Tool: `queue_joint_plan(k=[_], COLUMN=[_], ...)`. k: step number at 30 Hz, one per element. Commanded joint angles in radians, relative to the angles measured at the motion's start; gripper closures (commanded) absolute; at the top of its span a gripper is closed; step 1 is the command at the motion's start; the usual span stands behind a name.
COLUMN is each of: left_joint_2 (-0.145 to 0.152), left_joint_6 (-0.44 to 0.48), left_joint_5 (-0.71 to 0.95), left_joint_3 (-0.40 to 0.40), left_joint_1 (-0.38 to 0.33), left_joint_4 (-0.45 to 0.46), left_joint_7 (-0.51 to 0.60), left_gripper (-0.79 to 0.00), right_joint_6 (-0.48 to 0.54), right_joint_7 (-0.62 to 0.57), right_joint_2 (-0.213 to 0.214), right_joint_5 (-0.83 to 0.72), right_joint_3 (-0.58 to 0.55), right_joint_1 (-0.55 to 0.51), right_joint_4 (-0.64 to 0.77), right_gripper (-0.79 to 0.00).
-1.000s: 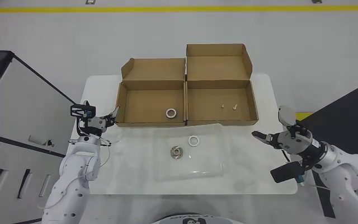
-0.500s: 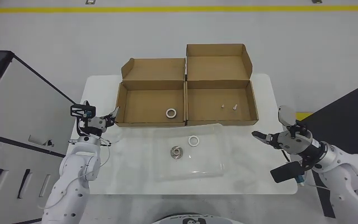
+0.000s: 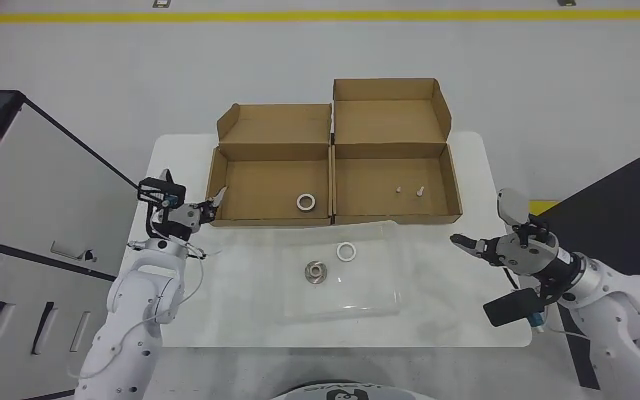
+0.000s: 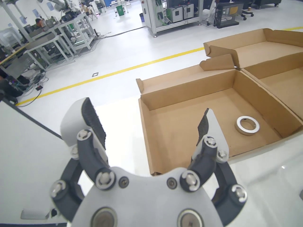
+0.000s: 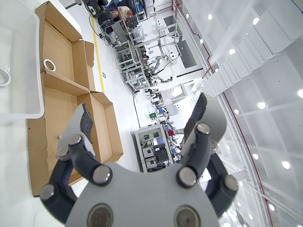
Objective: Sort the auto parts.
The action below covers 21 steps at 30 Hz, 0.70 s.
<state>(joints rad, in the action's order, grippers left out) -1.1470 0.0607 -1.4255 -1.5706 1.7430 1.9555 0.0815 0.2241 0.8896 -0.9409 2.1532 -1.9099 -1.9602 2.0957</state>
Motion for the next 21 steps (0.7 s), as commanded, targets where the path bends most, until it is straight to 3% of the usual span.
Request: queue_joint_plan(k=[1,11,21], left_joint_2=[0.001,0.011,0.018], left_joint_6=[0.029,0.276,0.471], left_joint_5=[-0.034,-0.163,-0.352], left_joint_3=[0.016,0.119,0.250], left_joint_1=[-0.001,-0.058,-0.138], left_joint_4=[0.058,0.242,0.283], left_joint_7=[0.060,0.324,0.528], left_gripper=[-0.785,-0.785,-0.785], right_joint_6=[0.000,0.000,0.000], right_joint_7=[0.000,0.000,0.000], right_joint_2=[0.000,0.000,0.000], right_joint_5=[0.000,0.000,0.000], right_joint_3=[0.000,0.000,0.000], right_joint_1=[0.000,0.000,0.000], right_joint_4=[0.000,0.000,0.000], right_gripper=[-0.785,-0.785,-0.785])
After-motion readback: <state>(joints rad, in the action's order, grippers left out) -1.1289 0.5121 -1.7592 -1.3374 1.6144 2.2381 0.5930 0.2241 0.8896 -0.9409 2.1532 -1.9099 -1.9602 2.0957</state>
